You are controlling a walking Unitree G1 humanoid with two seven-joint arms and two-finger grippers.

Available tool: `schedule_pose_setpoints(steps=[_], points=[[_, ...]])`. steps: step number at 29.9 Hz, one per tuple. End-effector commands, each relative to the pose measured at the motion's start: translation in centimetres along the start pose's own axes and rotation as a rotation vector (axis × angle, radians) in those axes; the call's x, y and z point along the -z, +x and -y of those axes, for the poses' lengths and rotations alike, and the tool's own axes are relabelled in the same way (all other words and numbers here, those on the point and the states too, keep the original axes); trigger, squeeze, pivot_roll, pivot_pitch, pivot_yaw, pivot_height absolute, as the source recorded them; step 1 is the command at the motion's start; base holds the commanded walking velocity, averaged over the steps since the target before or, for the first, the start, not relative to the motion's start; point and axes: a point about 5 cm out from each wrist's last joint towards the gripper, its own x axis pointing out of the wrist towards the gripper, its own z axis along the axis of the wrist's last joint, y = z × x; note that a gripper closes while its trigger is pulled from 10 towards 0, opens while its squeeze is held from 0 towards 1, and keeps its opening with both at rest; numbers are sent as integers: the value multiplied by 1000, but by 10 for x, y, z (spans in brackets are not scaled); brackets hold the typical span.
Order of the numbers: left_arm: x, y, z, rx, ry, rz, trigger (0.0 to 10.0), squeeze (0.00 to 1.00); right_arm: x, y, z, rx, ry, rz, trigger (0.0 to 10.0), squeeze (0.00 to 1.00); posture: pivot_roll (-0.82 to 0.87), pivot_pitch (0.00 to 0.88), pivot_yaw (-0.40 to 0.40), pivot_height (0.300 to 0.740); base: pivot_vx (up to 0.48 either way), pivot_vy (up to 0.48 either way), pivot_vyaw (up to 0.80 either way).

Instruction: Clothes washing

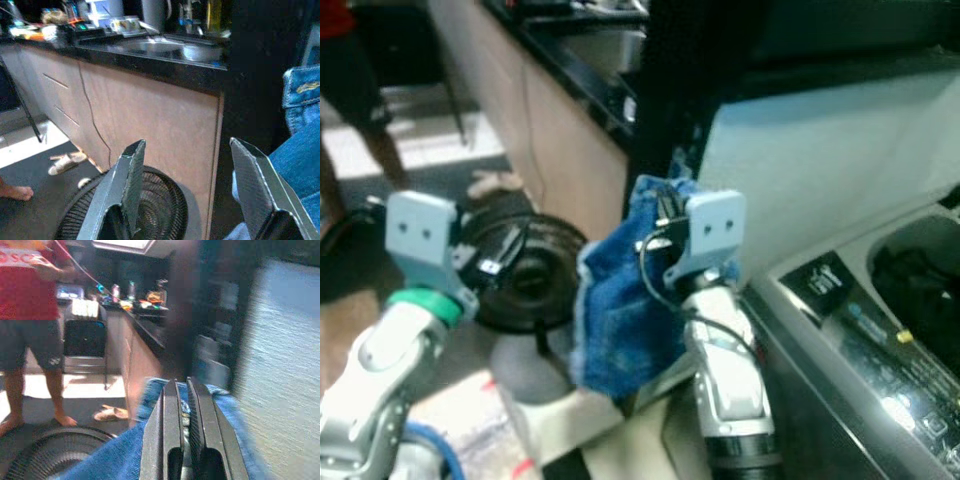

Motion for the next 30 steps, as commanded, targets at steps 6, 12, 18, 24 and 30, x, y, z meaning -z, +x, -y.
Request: schedule_pose_setpoints(steps=[6, 12, 18, 24, 30], points=[[-2, 1, 6, 27, -11, 9, 10000, 0, -8, 1, 7, 28, -13, 40, 10000, 0, 97, 0, -5, 740, 0, 0, -800], [-2, 1, 6, 28, -10, 8, 10000, 0, -8, 1, 7, 30, -12, 39, 10000, 0, 96, 0, -5, 740, 0, 0, -800], [-3, 1, 6, 30, -10, 12, 10000, 0, -10, 3, 8, 38, -6, 50, 10000, 0, 98, 0, -3, 740, 0, 0, -800], [-4, 1, 6, 29, -10, 15, 10000, 0, -13, 5, 8, 40, 1, 59, 10000, 0, 99, 0, -2, 740, 0, 0, -800], [-6, 1, 6, 28, -8, 19, 10000, 0, -14, 6, 8, 42, 5, 65, 10000, 0, 102, 1, 0, 740, 0, 0, -800]])
